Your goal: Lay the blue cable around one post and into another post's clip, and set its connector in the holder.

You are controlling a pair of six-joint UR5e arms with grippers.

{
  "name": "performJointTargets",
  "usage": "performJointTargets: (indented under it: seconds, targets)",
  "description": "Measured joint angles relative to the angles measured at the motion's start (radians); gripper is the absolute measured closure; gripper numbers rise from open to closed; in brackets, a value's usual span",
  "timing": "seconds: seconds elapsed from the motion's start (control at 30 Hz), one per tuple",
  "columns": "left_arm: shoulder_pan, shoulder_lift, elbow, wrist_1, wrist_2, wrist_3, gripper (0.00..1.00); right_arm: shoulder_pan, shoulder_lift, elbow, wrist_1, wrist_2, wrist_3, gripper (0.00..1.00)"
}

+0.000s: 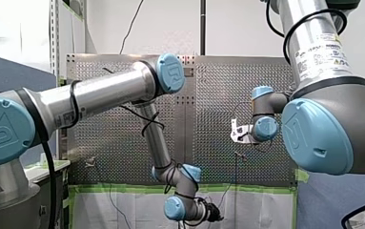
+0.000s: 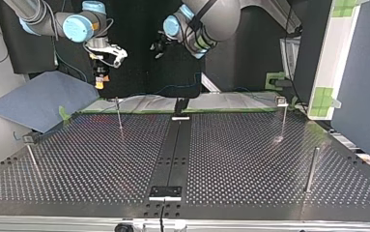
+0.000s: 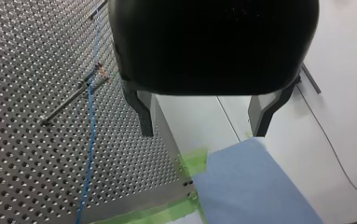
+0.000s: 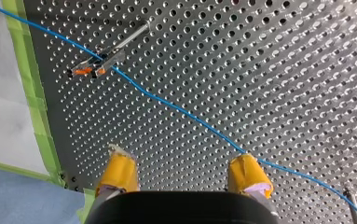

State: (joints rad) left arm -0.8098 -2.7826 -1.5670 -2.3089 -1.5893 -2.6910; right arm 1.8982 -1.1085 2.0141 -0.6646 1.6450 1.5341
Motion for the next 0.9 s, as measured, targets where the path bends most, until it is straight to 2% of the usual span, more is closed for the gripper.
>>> performJointTargets:
  seconds: [0.13,0.33,0.77,0.9]
  targets:
    - [0.001,-0.037,0.037,0.027,0.025,-0.007,0.0,0.001,0.0,0.0,0.0,-0.002,0.0,0.02]
    - [0.008,-0.092,0.092,0.045,0.035,-0.009,0.0,0.003,0.0,0.0,-0.001,-0.002,0.0,0.02]
    - [0.032,-0.202,0.201,0.044,0.034,-0.003,0.0,0.005,0.0,0.0,-0.003,-0.004,0.001,0.02]
    - [0.038,-0.235,0.235,0.026,0.017,0.016,0.0,0.005,0.0,0.0,-0.003,-0.006,0.002,0.02]
